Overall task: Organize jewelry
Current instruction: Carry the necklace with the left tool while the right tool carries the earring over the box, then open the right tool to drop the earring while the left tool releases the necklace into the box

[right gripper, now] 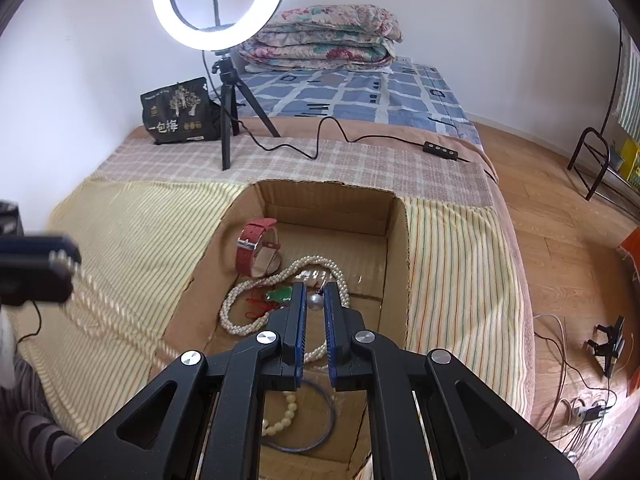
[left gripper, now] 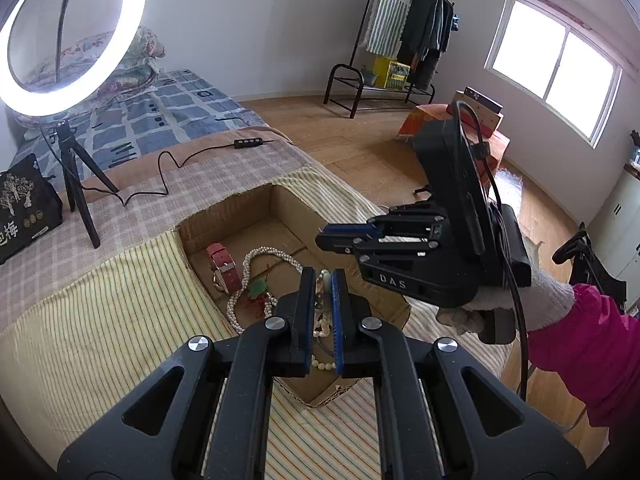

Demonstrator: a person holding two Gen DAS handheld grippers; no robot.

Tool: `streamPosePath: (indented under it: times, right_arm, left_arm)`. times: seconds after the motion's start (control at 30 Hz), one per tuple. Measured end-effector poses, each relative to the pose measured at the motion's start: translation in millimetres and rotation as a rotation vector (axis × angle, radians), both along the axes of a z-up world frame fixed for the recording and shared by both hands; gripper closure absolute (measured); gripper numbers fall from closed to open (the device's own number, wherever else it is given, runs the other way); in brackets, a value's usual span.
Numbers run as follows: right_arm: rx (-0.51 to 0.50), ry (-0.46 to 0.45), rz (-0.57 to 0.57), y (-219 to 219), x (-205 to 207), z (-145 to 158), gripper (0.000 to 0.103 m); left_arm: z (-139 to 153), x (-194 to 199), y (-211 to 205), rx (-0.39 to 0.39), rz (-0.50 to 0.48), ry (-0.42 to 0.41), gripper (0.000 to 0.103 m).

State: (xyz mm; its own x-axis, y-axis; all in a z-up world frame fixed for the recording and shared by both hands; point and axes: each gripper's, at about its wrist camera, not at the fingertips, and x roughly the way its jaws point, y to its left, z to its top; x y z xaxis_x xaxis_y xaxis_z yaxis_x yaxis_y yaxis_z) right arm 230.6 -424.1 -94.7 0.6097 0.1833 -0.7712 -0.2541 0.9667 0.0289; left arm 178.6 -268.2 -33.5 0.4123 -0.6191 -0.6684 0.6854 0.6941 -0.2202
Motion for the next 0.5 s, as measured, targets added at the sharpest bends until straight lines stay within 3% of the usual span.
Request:
streamPosePath:
  times: [0.43, 0.5]
  right_arm:
    - [0.018, 0.005, -0.034, -7.7, 13.6, -5.6, 0.096]
    - [0.017, 0.007, -0.042, -8.6, 13.1, -5.4, 0.091]
  left_arm:
    - [-12.4, -5.6, -11.9, 0.036, -0.019, -0.007, 0.097]
    - [-12.3, -5.3, -12.2, 0.043, -0.018, -0.009, 0.097]
